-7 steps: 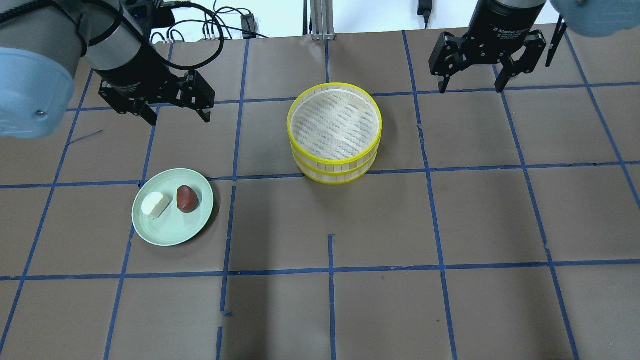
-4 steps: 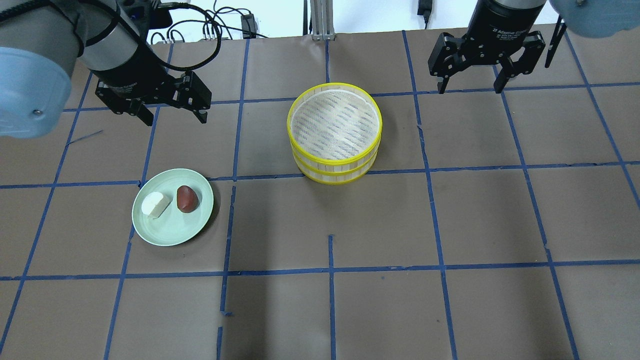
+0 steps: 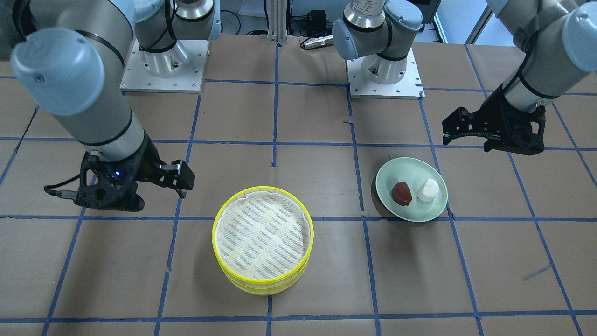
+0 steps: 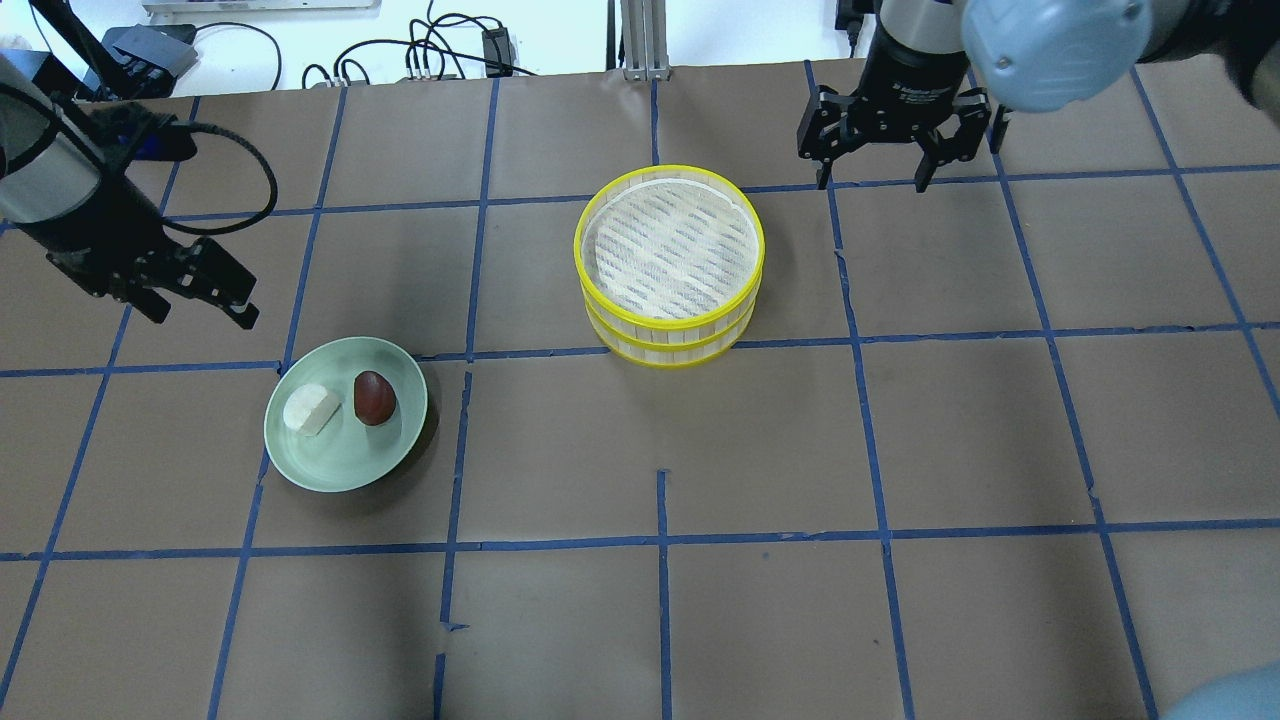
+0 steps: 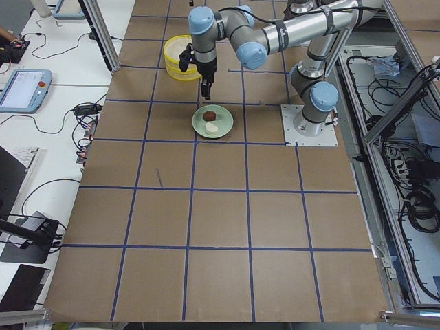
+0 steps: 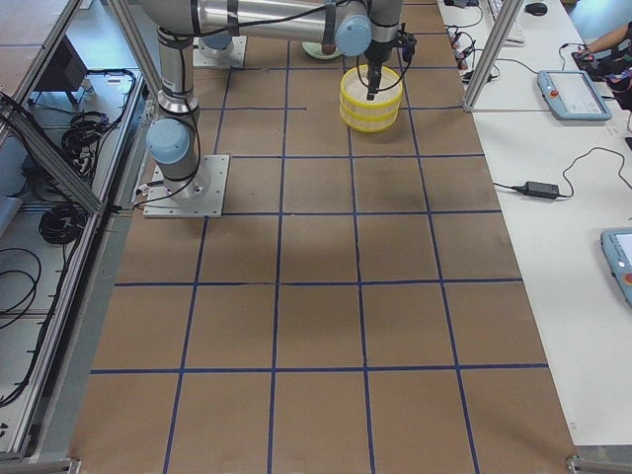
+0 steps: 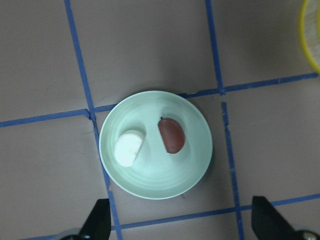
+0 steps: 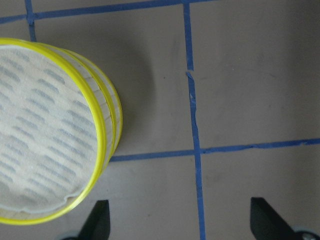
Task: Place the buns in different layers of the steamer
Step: 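Move the left gripper toward the green plate while the right approaches the steamer, then lift the top steamer tier with the right gripper while the left descends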
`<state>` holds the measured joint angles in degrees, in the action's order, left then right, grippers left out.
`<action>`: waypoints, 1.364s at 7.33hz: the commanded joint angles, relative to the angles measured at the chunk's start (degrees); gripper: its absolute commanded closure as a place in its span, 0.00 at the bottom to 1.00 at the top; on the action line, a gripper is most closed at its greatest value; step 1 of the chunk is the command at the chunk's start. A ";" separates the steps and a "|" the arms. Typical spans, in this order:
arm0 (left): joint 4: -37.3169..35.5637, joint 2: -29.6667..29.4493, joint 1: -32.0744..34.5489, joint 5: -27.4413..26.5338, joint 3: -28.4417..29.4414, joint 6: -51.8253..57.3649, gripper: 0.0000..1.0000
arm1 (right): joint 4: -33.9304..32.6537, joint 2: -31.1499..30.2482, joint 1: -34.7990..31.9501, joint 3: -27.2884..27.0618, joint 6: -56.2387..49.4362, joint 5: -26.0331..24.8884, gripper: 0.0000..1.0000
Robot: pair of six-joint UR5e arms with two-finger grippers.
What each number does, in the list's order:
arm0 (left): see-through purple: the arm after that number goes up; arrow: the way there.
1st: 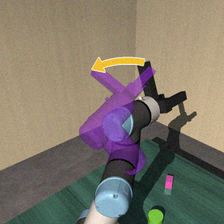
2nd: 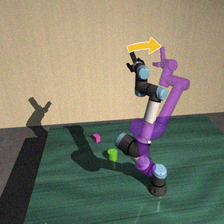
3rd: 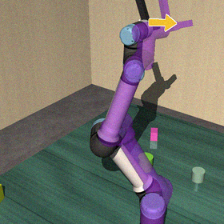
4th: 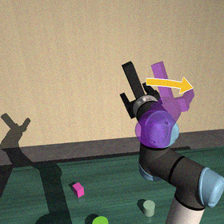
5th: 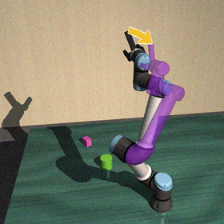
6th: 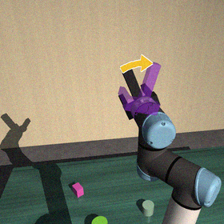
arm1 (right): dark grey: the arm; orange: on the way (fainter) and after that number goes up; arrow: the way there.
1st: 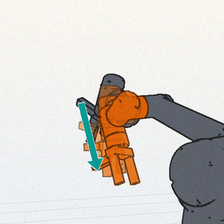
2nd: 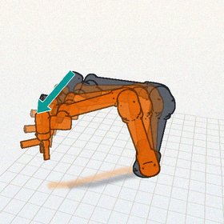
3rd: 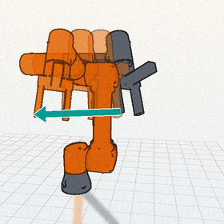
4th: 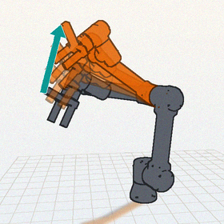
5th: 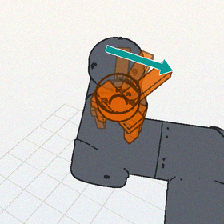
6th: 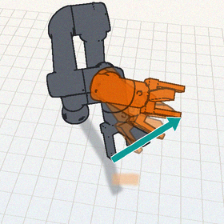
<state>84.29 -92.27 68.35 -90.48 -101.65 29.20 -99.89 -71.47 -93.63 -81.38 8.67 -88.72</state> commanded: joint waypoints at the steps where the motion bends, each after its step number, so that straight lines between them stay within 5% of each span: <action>1: -4.71 -7.19 0.01 -1.81 -1.71 -2.81 0.00 | -6.53 6.50 -2.95 -0.35 4.77 0.39 0.00; 3: -14.82 -14.56 0.73 -1.81 -2.51 -2.31 0.00 | -9.33 8.54 -3.84 -2.45 7.57 0.82 0.00; 8: -15.12 -17.59 3.44 -1.11 -3.29 -2.83 0.00 | -13.22 10.12 -5.51 -4.40 8.65 1.78 0.15; 10: -15.99 -17.85 3.45 -1.19 -3.47 -2.66 0.00 | -14.28 10.30 -5.51 -4.75 8.30 2.67 0.47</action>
<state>68.90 -109.91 71.58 -91.68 -104.99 26.48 -113.81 -61.30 -99.11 -85.89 17.31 -86.46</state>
